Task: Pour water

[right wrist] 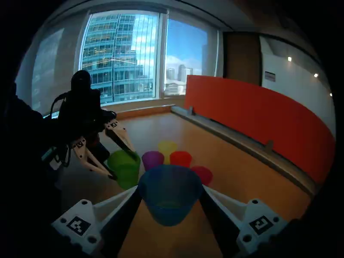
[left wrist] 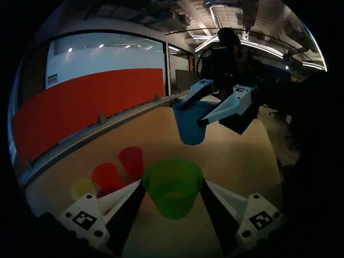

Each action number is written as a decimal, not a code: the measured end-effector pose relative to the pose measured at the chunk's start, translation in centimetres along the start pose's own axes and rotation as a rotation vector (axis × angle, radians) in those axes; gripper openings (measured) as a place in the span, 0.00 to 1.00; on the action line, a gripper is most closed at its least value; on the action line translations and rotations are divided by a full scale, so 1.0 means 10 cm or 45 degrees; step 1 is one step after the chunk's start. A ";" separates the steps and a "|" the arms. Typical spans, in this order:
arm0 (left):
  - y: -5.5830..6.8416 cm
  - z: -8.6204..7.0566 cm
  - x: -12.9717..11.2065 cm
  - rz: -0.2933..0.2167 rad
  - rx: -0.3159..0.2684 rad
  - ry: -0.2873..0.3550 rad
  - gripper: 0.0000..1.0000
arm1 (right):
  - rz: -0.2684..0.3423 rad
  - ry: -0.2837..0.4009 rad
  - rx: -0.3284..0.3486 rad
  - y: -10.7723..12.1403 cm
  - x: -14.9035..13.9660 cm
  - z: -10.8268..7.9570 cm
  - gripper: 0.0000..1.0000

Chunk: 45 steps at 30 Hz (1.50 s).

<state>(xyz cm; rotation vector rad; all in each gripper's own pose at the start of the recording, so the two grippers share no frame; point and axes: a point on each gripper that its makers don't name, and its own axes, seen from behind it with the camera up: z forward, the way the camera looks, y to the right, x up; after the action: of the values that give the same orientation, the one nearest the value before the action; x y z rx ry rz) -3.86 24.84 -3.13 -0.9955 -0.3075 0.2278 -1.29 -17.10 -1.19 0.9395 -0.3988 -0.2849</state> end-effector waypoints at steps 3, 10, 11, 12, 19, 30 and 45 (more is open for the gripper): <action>0.01 0.02 -0.05 0.007 -0.004 -0.023 0.87 | -0.017 -0.038 -0.001 0.01 -0.10 0.03 0.93; 0.03 0.08 -0.13 0.011 -0.017 -0.066 0.87 | -0.044 -0.129 0.016 -0.03 -0.38 0.10 0.93; 0.03 0.08 -0.15 0.013 -0.018 -0.072 0.87 | -0.047 -0.140 0.020 -0.04 -0.42 0.10 0.93; 0.03 0.09 -0.16 0.014 -0.019 -0.079 0.87 | -0.050 -0.152 0.024 -0.04 -0.46 0.11 0.93; 0.01 0.13 -0.29 0.027 -0.027 -0.131 0.87 | -0.061 -0.203 0.035 -0.07 -0.65 0.17 0.93; 0.00 0.22 -0.49 0.035 -0.048 -0.197 0.87 | -0.049 -0.241 0.043 -0.04 -0.82 0.25 0.93; 0.03 0.30 -0.67 0.031 -0.069 -0.237 0.87 | -0.026 -0.274 0.056 -0.08 -0.99 0.31 0.93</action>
<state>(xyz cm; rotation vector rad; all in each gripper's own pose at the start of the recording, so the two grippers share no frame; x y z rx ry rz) -11.19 25.19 -2.84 -1.0339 -0.4736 0.3365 -11.60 -15.78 -2.24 0.9595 -0.5948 -0.3992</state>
